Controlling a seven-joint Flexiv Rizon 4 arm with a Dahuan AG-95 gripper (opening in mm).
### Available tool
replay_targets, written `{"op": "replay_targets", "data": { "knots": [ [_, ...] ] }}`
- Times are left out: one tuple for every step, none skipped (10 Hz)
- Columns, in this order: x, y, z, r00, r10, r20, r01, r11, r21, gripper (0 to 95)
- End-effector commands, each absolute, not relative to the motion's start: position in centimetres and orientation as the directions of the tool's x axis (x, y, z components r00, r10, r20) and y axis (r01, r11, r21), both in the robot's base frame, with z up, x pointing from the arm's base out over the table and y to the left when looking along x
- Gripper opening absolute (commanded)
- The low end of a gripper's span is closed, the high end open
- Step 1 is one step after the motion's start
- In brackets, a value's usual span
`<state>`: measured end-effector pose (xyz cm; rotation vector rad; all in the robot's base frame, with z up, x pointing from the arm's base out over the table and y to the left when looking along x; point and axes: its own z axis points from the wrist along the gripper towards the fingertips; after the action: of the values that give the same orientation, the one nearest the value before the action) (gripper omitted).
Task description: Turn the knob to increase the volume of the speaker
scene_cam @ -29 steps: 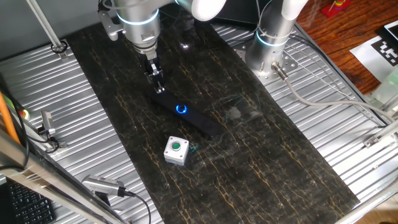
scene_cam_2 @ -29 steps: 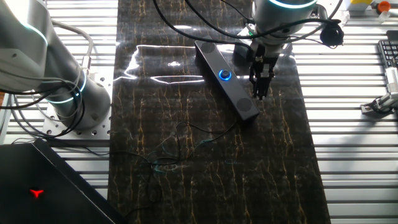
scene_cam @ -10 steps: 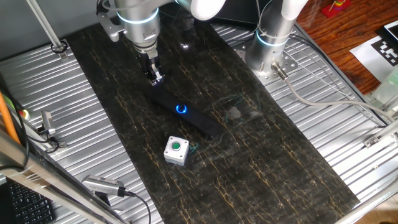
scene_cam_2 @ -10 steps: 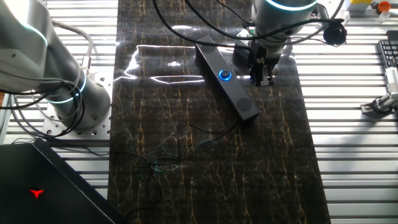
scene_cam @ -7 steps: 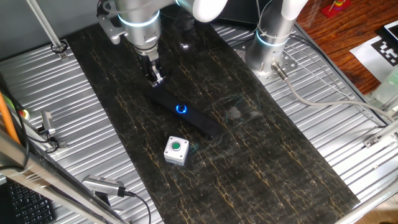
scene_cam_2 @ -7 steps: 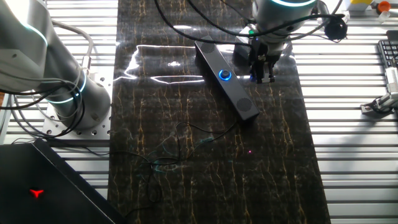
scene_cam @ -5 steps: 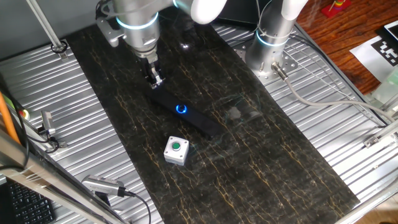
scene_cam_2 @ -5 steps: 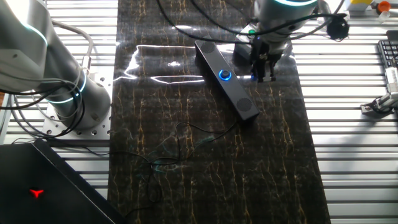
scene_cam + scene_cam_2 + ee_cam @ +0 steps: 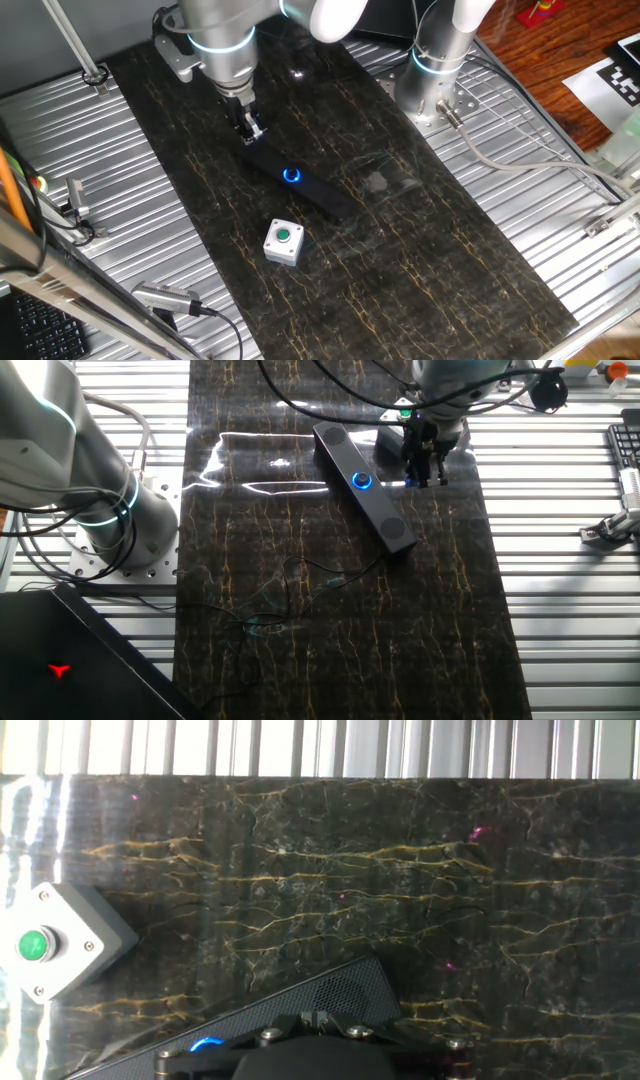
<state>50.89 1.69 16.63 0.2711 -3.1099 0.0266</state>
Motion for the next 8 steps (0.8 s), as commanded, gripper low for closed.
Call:
{"op": "replay_targets", "data": {
  "knots": [
    [50.89,1.46,16.68,-0.978,-0.208,0.022,-0.208,0.978,-0.015,0.0],
    [50.89,1.46,16.68,-0.977,-0.21,0.023,-0.21,0.978,-0.013,0.0],
    [50.89,1.46,16.68,-0.973,-0.228,0.036,-0.228,0.974,-0.006,0.0],
    [50.89,1.46,16.68,-0.971,-0.239,0.031,-0.239,0.971,0.016,0.0],
    [50.89,1.46,16.68,-0.968,-0.248,0.025,-0.247,0.968,0.033,0.0],
    [50.89,1.46,16.68,-0.968,-0.251,0.025,-0.25,0.967,0.041,0.0],
    [50.89,1.46,16.68,-0.968,-0.25,0.022,-0.249,0.968,0.037,0.0],
    [50.89,1.46,16.68,-0.968,-0.251,0.017,-0.25,0.967,0.043,0.0]
  ]
}}
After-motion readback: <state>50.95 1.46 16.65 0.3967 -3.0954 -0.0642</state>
